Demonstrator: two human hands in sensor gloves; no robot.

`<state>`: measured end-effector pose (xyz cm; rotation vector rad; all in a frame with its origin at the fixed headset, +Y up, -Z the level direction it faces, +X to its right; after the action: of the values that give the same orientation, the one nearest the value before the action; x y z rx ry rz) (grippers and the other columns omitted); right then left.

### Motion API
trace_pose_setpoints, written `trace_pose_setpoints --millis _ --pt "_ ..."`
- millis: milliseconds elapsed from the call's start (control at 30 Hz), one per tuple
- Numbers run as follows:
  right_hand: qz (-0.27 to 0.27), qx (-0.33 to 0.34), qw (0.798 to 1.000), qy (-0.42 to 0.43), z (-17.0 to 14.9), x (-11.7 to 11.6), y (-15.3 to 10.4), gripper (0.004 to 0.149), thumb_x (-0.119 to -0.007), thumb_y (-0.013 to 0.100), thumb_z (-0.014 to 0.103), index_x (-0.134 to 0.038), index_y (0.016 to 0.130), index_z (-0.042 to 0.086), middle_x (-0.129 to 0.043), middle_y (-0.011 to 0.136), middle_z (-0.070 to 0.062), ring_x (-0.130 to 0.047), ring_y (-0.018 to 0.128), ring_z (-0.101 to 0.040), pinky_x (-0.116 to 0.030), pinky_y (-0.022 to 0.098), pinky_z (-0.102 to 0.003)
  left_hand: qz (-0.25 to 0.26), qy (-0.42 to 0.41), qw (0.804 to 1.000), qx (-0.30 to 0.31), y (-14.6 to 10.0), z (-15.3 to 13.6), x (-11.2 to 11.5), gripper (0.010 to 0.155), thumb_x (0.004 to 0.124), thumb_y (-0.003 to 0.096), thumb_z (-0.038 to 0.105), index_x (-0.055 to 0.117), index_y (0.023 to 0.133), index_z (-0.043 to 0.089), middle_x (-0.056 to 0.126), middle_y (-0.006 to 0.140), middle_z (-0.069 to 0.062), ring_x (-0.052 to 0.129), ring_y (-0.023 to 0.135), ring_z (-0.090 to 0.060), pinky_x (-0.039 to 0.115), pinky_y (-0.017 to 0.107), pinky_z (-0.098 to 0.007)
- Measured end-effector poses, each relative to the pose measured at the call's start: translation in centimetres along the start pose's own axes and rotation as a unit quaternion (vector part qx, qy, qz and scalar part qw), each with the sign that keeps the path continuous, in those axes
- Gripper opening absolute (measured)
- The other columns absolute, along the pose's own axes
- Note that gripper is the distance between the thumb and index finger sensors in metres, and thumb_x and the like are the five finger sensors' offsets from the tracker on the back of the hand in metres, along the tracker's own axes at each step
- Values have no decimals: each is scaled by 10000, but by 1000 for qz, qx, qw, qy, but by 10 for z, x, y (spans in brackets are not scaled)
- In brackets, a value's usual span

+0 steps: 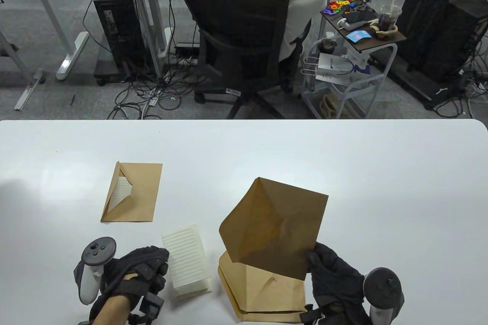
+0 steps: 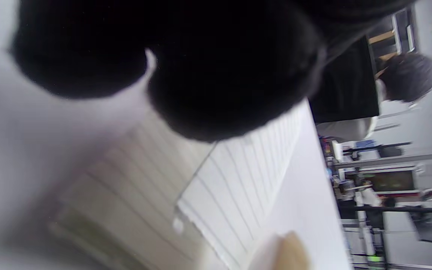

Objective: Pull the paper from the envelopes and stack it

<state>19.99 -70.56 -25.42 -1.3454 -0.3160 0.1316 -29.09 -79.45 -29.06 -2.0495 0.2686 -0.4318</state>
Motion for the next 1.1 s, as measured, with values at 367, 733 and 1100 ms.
trace_pose_setpoints --millis 367,733,1100 --pt "14 -14 1000 -22 -4 -4 0 411 -823 416 346 -878 783 167 -1073 578 -39 -1106 436 -237 -874 463 -485 59 114 992 -2 -3 3 8 480 895 540 402 916 844 32 1033 527 -41 1099 124 -82 966 171 -361" --pt "13 -34 999 -31 -11 -5 2 413 -829 413 342 -883 778 157 -1076 565 -45 -1106 418 -241 -875 454 -486 157 90 957 228 -55 54 -42 785 741 558 636 550 1135 137 702 1072 -136 991 777 -326 854 543 -519" --pt "30 -46 998 -43 -13 -9 4 413 -830 411 343 -889 772 150 -1081 530 -48 -1105 362 -228 -887 423 -476 305 489 784 230 -60 62 -59 1040 650 462 843 213 1208 265 113 1241 -71 100 1164 -453 248 746 -754"
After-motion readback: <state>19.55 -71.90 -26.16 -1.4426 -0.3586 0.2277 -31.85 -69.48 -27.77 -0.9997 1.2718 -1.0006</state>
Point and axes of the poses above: the tracker on the back of each hand, its own z axis roughly to the thumb side, its own y axis roughly from the wrist to the fingertips, x = y × z, the point moved 4 cm from there along y, roughly from the wrist to the fingertips
